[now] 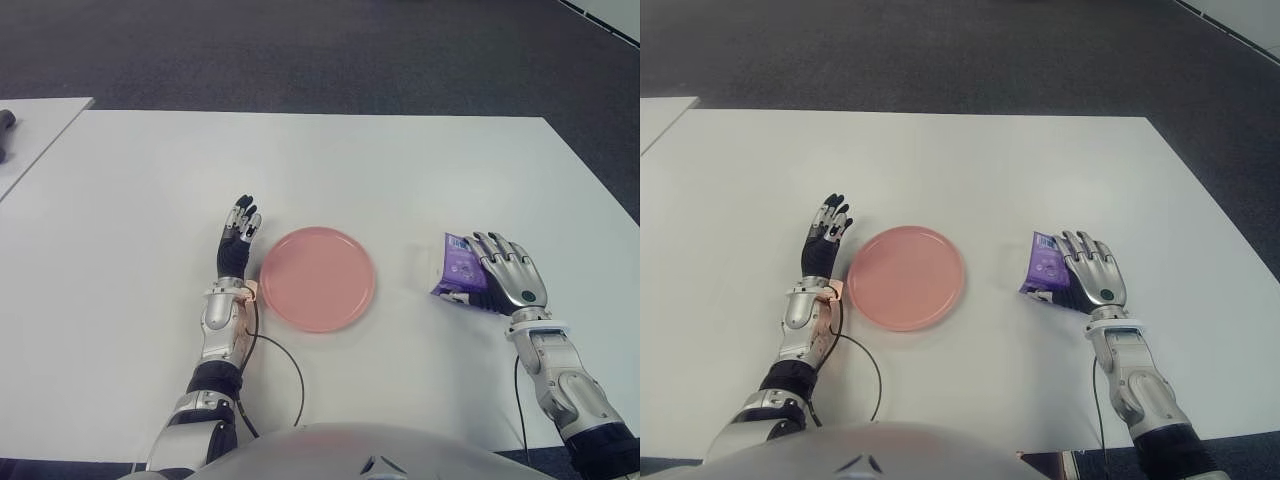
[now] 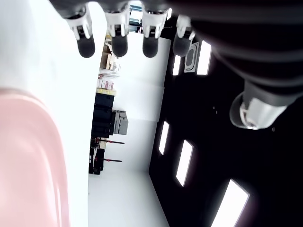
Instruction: Put the tissue paper into the plate.
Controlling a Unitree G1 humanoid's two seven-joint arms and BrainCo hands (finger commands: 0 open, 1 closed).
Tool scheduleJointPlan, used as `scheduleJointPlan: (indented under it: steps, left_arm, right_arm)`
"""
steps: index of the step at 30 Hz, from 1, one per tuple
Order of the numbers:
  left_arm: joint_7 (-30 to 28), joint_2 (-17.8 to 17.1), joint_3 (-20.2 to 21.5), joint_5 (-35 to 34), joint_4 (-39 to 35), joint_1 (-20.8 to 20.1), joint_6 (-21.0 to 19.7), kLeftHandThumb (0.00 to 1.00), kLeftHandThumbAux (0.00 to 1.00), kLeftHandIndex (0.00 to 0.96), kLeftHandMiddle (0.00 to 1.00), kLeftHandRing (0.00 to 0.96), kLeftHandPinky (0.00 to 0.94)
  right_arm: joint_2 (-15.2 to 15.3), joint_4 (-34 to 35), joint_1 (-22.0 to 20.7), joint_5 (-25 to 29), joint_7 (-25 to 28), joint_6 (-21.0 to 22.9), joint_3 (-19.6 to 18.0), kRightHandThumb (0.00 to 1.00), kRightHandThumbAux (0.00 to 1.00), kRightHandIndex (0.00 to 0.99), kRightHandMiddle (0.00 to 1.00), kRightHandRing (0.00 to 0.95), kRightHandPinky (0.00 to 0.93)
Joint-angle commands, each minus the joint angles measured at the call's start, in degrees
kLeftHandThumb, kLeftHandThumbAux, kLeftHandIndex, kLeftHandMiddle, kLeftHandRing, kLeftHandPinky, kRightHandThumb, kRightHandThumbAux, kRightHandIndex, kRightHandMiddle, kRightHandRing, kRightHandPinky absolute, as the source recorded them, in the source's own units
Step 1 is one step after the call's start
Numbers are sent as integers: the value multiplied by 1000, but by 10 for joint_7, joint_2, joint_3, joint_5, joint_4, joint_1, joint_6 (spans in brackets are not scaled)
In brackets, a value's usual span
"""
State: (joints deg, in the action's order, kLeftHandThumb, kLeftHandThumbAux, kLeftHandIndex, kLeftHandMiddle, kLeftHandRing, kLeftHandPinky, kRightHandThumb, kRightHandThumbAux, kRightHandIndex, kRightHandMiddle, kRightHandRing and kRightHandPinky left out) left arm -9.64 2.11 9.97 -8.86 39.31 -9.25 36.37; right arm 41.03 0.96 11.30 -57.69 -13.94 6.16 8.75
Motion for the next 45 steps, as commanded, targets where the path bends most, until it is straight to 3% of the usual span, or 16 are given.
scheduleJointPlan:
  steps: [1,3,4,5,6,7,9,10,14,18,27,45]
  left_arm:
    - [10,2,-5,7,-4,10,-10,10,435,0,0,0,0]
    - [11,3,-5,7,-5,11,-10,10,436,0,0,0,0]
    - [11,4,-6,7,-5,11,-10,10,436,0,0,0,0]
    - [12,4,-6,6,-7,11,-11,10,436,0,0,0,0]
    - [12,4,-6,6,-8,12,-11,10,437,0,0,0,0]
    - [12,5,-6,6,-9,12,-12,10,437,0,0,0,0]
    - [12,5,-6,6,-11,13,-13,11,437,0,0,0,0]
    - [13,6,-6,5,-12,13,-14,11,438,0,0,0,0]
    - [16,7,-6,7,-19,16,-18,9,439,0,0,0,0]
    - [19,7,-6,11,-23,18,-19,6,441,0,0,0,0]
    - [23,6,-8,15,-27,21,-18,7,444,0,0,0,0]
    - [24,7,-10,11,-28,21,-17,15,447,0,0,0,0]
  right_arm:
    - [2,2,11,12,15,-12,-1,365,310,0,1,0,12]
    - [0,2,11,20,17,-17,-4,372,331,0,3,0,39]
    - [-1,1,11,24,19,-19,-6,410,357,40,61,54,98]
    - [-10,-54,-27,45,19,-35,-1,424,366,55,81,73,119]
    - [-17,-95,-55,59,20,-46,3,533,485,192,271,269,299]
    - [-21,-124,-74,69,19,-55,6,602,561,280,394,396,416]
    - [-36,-194,-106,78,1,-78,19,663,627,356,501,506,517]
    - [-46,-235,-123,81,-13,-92,28,690,653,387,584,592,614]
    - [-49,-257,-129,104,-20,-128,32,728,690,428,718,722,739]
    - [-46,-278,-132,116,-37,-156,39,741,703,438,790,785,769]
    - [-42,-256,-103,145,-74,-192,36,749,709,441,841,821,753]
    - [-45,-242,-96,178,-68,-206,36,750,710,440,872,854,830]
